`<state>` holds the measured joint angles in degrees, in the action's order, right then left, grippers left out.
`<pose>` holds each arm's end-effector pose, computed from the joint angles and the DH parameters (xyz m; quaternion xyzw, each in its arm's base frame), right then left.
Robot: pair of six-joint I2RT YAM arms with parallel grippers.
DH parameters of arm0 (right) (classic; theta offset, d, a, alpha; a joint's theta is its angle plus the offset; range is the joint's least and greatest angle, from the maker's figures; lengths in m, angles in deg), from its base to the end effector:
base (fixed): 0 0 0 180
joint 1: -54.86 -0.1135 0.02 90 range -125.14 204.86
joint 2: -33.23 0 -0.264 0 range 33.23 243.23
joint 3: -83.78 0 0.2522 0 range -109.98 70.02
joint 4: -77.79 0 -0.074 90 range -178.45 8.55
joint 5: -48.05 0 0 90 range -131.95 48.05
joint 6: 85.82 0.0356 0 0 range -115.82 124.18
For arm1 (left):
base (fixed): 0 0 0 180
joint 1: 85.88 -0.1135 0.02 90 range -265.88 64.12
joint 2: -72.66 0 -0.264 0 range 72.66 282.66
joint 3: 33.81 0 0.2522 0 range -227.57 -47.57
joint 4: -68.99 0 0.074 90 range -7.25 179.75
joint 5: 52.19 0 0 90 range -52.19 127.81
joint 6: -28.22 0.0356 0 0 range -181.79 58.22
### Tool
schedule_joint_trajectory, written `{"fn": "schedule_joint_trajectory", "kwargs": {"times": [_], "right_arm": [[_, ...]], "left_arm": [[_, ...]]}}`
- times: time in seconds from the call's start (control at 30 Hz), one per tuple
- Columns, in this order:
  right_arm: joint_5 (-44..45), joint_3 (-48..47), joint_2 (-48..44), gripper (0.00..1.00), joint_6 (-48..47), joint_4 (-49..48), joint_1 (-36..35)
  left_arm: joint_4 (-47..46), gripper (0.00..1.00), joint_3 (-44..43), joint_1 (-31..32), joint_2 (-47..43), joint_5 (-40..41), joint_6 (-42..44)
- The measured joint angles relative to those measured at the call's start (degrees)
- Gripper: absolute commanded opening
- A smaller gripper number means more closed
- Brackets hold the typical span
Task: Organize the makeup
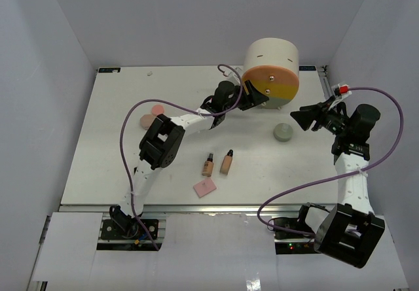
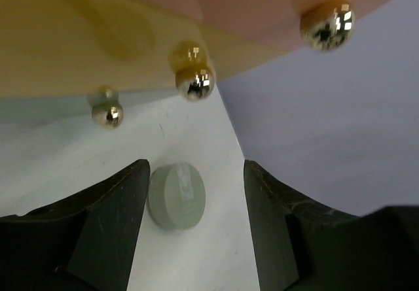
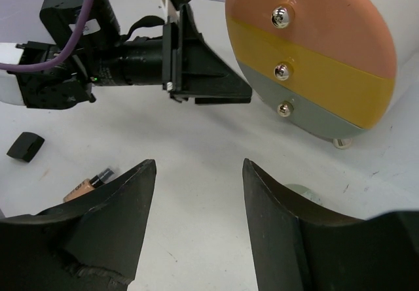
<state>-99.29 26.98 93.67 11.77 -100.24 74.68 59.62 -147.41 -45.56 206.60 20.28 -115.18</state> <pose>0.2305 -0.0512 0.3180 -0.1591 0.7079 0.2906 0.6238 0.4091 -0.3612 0.1954 0.0095 0.7685 -0.5392 0.3442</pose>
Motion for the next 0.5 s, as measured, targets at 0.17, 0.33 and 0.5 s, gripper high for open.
{"fn": "schedule_joint_trajectory", "kwargs": {"times": [0.17, 0.33, 0.5], "right_arm": [[0.1, 0.8, -2.4, 0.62, 0.0, -0.3, 0.1], [0.1, 0.8, -3.1, 0.62, 0.2, -0.6, 0.3], [-0.1, 0.8, -3.1, 0.62, 0.7, -0.8, 0.9]], "left_arm": [[0.2, 0.68, -7.2, 0.9, 5.1, 4.3, -2.4], [1.0, 0.64, -12.0, 1.2, 8.6, 7.3, -5.2], [2.1, 0.58, -14.6, 1.2, 10.9, 9.5, -8.0]]}}
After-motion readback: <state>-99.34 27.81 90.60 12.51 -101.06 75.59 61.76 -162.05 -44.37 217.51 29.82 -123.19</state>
